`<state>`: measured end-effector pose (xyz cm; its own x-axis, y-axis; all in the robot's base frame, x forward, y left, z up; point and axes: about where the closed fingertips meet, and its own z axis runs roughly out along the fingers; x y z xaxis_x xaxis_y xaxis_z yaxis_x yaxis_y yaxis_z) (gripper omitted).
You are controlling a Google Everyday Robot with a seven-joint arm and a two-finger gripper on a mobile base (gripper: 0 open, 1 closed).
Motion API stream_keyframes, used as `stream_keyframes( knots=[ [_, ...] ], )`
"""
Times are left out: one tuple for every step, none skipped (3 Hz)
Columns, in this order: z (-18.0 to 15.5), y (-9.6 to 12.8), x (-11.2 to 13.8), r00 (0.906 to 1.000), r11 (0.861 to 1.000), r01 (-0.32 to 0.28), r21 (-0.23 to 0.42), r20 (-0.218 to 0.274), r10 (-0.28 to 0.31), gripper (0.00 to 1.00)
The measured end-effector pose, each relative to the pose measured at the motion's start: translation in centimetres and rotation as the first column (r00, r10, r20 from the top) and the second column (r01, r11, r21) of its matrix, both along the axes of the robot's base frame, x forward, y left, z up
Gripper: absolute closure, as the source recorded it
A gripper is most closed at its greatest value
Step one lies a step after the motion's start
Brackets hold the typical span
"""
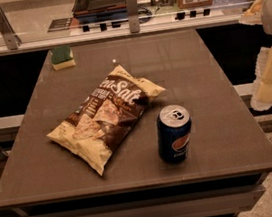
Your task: Move pepsi can near sponge
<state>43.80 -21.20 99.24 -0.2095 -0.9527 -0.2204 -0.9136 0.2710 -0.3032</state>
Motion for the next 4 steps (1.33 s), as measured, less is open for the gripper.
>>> stream_keyframes(
  knots=[
    [0.0,0.0,0.0,1.0000,1.000,0.000,0.000,0.000,0.000,0.00],
    [-0.1,0.6,-0.5,0.9993,0.997,-0.037,0.061,0.004,0.037,0.00],
    [-1.6,0.9,-1.3,0.9920,0.971,-0.124,0.206,0.007,0.126,0.00],
    [-3.3,2.2,-2.3,0.9798,0.913,-0.190,0.362,0.011,0.200,0.00]
  ],
)
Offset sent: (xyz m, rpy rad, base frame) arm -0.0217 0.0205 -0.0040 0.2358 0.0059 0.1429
